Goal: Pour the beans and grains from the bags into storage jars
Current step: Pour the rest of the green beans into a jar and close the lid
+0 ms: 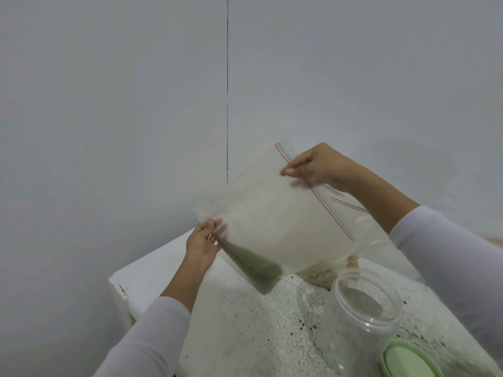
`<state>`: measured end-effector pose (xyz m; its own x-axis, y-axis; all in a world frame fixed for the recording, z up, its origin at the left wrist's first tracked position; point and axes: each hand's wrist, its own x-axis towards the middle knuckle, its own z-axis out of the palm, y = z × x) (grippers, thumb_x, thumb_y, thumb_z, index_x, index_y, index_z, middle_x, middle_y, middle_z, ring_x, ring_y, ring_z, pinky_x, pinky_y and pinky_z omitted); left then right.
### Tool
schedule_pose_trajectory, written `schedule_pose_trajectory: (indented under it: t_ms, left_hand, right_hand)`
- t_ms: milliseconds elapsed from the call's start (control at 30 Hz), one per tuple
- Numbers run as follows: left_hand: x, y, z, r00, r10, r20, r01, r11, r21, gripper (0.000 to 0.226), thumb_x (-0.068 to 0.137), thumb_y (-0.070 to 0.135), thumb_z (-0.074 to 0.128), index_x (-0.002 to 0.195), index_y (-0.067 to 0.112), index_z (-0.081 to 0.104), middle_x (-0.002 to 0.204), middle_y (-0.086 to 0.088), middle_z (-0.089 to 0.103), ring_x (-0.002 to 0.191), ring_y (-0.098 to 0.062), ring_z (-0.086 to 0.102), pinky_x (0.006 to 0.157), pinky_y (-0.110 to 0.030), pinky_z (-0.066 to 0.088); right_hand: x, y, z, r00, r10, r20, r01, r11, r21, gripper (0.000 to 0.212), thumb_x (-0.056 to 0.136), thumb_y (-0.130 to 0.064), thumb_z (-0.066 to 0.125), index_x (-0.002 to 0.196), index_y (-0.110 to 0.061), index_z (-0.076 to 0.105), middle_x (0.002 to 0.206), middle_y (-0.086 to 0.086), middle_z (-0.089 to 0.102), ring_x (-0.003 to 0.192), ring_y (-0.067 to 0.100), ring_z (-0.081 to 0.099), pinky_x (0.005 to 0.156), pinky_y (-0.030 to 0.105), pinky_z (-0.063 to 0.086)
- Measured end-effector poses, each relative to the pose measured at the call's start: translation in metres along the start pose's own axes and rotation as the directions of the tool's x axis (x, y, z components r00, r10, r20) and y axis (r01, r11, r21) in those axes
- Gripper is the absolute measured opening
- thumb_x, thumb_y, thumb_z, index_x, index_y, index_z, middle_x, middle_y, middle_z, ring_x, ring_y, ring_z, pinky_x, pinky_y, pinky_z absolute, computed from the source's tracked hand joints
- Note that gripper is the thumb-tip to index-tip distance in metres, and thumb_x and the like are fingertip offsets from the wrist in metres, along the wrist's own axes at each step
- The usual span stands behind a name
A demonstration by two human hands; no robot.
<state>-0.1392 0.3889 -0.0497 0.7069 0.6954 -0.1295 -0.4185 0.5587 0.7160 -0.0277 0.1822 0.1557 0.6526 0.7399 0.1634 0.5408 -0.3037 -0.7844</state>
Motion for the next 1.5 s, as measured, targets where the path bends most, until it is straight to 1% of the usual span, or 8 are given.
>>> schedule_pose_trajectory:
  t_ms: [167,333,500,633,800,967,1133,1500]
  left_hand:
    - [-0.003,-0.002,0.002,1.000,-0.009,-0.007,0.009,0.999,-0.033,0.017,0.099,0.009,0.047,0.084,0.011,0.055,0.075,0.000,0.073,0.067,-0.013,0.071,0.074,-0.038,0.051]
    - [-0.004,0.000,0.005,1.000,-0.006,0.010,0.006,1.000,-0.008,0.016,0.098,0.008,0.047,0.085,0.010,0.055,0.073,0.000,0.073,0.067,-0.012,0.072,0.075,-0.039,0.050]
    - [-0.004,0.014,0.015,0.999,0.023,0.031,-0.023,1.000,-0.012,0.018,0.098,0.010,0.048,0.084,0.009,0.058,0.070,0.001,0.073,0.066,-0.009,0.071,0.072,-0.034,0.051]
    - [-0.002,0.038,0.028,0.997,0.070,0.037,-0.066,0.992,-0.107,0.015,0.096,0.008,0.050,0.085,0.008,0.059,0.067,0.000,0.072,0.062,-0.008,0.069,0.057,-0.024,0.057]
    - [-0.010,0.080,0.049,0.984,0.172,0.050,-0.169,0.984,-0.061,0.013,0.093,0.005,0.053,0.085,0.004,0.063,0.067,-0.003,0.072,0.061,-0.010,0.070,0.058,-0.023,0.058]
    - [-0.021,0.117,0.071,0.964,0.250,0.094,-0.254,0.967,0.028,0.040,0.090,0.003,0.058,0.055,0.010,0.074,0.067,-0.004,0.073,0.062,-0.013,0.071,0.061,-0.025,0.059]
    - [-0.036,0.143,0.093,0.934,0.335,0.128,-0.347,0.933,0.094,0.012,0.089,0.003,0.060,0.079,0.005,0.065,0.067,0.000,0.072,0.065,-0.011,0.070,0.072,-0.026,0.057]
    - [-0.078,0.158,0.112,0.908,0.393,0.149,-0.413,0.899,0.148,0.007,0.089,0.004,0.061,0.082,0.004,0.064,0.066,-0.001,0.073,0.062,-0.012,0.071,0.066,-0.022,0.058]
  right_hand:
    - [-0.001,0.009,-0.002,0.997,0.053,-0.054,-0.056,0.997,-0.057,0.012,0.078,0.006,0.071,0.090,0.010,0.070,0.068,0.012,0.068,0.063,0.021,0.067,0.064,0.017,0.057]
    - [-0.006,0.005,-0.013,0.988,0.155,0.005,-0.151,0.972,-0.179,0.015,0.066,0.007,0.079,0.071,-0.005,0.073,0.087,0.018,0.073,0.093,0.030,0.070,0.095,0.033,0.052]
    - [-0.014,-0.006,-0.027,0.982,0.175,0.066,-0.175,0.985,-0.007,0.019,0.068,0.017,0.072,0.075,-0.001,0.071,0.083,0.013,0.072,0.082,0.022,0.069,0.077,0.018,0.055]
    - [-0.020,-0.012,-0.032,0.996,0.079,-0.037,-0.077,0.996,0.049,0.012,0.073,0.013,0.071,0.076,0.002,0.071,0.085,0.015,0.072,0.071,0.021,0.067,0.070,0.021,0.058]
    - [-0.029,-0.017,-0.038,0.981,-0.044,-0.188,0.072,0.987,0.144,0.002,0.082,-0.004,0.070,0.082,-0.003,0.071,0.076,0.004,0.072,0.066,0.012,0.066,0.068,0.026,0.057]
    - [-0.034,-0.022,-0.045,0.944,-0.075,-0.322,0.163,0.953,0.255,0.005,0.080,-0.005,0.072,0.084,-0.002,0.071,0.068,-0.001,0.073,0.064,0.008,0.066,0.065,0.020,0.057]
    - [-0.045,-0.035,-0.048,0.892,-0.120,-0.435,0.256,0.928,0.270,0.004,0.078,-0.002,0.073,0.081,-0.002,0.071,0.071,-0.002,0.071,0.062,0.003,0.064,0.057,0.013,0.051]
    - [-0.078,-0.042,-0.064,0.886,-0.143,-0.442,0.282,0.922,0.267,0.007,0.083,-0.010,0.070,0.086,-0.004,0.071,0.077,0.001,0.072,0.066,0.009,0.067,0.071,0.024,0.056]
